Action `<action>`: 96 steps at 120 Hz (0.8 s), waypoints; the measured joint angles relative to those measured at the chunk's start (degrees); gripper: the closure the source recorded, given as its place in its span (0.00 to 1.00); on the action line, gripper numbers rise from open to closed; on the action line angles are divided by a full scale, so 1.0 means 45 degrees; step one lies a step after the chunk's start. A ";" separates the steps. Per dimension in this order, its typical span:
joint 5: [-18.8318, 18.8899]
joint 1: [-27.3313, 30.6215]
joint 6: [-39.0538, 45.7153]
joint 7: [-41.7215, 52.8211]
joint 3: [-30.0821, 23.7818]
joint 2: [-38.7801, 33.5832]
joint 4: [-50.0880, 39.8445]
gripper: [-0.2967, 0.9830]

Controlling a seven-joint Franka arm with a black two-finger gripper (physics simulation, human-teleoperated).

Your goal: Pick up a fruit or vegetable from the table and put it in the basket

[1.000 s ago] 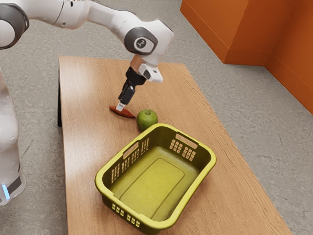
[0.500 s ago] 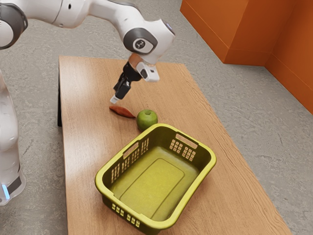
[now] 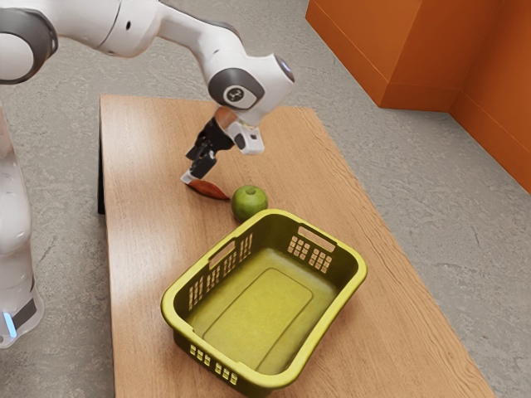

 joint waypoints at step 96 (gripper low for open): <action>-0.0152 0.0015 0.2386 -0.0622 0.0217 0.0136 -0.0714 0.23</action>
